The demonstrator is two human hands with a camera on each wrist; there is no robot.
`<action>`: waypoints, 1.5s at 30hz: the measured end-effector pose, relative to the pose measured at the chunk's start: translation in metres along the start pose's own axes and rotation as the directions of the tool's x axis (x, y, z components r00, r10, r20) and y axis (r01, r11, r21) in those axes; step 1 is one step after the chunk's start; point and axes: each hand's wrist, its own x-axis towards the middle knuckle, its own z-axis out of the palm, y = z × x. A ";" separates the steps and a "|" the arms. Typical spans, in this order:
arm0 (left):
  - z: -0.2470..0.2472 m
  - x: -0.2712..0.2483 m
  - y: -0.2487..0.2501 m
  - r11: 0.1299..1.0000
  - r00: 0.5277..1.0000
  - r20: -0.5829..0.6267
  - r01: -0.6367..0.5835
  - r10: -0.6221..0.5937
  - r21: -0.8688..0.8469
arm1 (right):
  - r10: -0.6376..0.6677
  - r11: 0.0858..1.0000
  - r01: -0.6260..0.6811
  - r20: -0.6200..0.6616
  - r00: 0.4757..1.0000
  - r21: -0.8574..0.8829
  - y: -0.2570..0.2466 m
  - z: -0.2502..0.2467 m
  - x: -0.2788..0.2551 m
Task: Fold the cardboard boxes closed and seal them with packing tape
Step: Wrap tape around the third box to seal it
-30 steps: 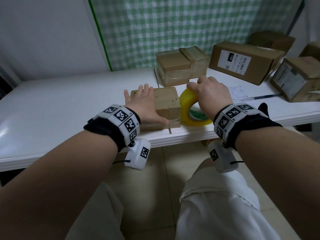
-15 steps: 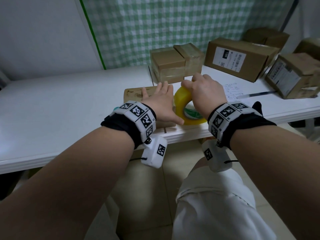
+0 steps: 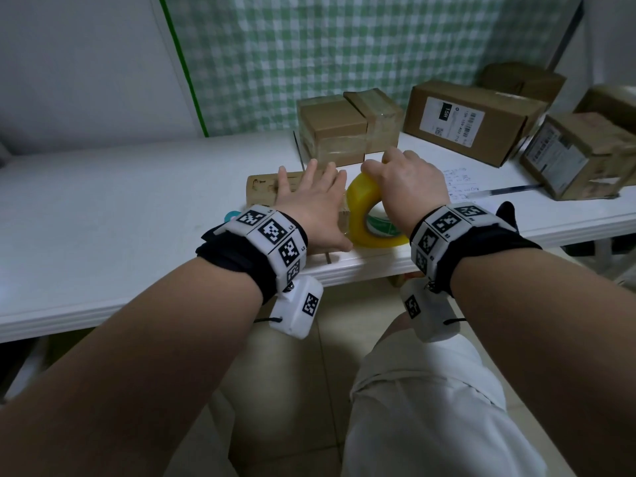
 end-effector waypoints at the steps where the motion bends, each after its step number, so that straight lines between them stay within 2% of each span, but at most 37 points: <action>1: 0.000 -0.002 -0.003 1.000 1.000 0.005 0.003 -0.003 0.007 | 0.003 1.000 -0.002 0.002 1.000 -0.003 -0.001 -0.001 0.000; 15: 0.008 -0.043 -0.064 0.981 0.980 0.078 0.189 -0.185 -0.040 | 0.029 0.999 -0.028 0.029 0.999 -0.034 -0.008 -0.007 -0.006; 27: 0.012 -0.053 -0.075 0.954 0.956 0.082 0.290 -0.283 -0.082 | 0.042 0.999 -0.041 0.039 0.998 -0.029 -0.014 -0.008 -0.008; 29: 0.011 -0.054 -0.076 0.939 0.940 0.093 0.335 -0.328 -0.078 | 0.042 0.999 -0.041 0.033 0.999 -0.035 -0.015 -0.008 -0.008; 32: 0.015 -0.061 -0.087 0.890 0.885 0.147 0.453 -0.441 -0.059 | 0.042 0.998 -0.041 0.034 0.999 -0.040 -0.015 -0.007 -0.009; 34: 0.022 -0.065 -0.096 0.870 0.868 0.133 0.489 -0.478 -0.066 | 0.039 0.998 -0.037 0.037 0.999 -0.046 -0.016 -0.007 -0.008; 39: 0.019 -0.067 -0.082 0.917 0.933 0.052 0.359 -0.356 -0.172 | 0.043 0.998 -0.041 0.037 0.998 -0.038 -0.019 -0.006 -0.006; 45: 0.014 -0.057 -0.059 0.962 0.966 0.055 0.257 -0.253 -0.095 | 0.047 0.998 -0.045 0.038 0.998 -0.044 -0.019 -0.005 -0.006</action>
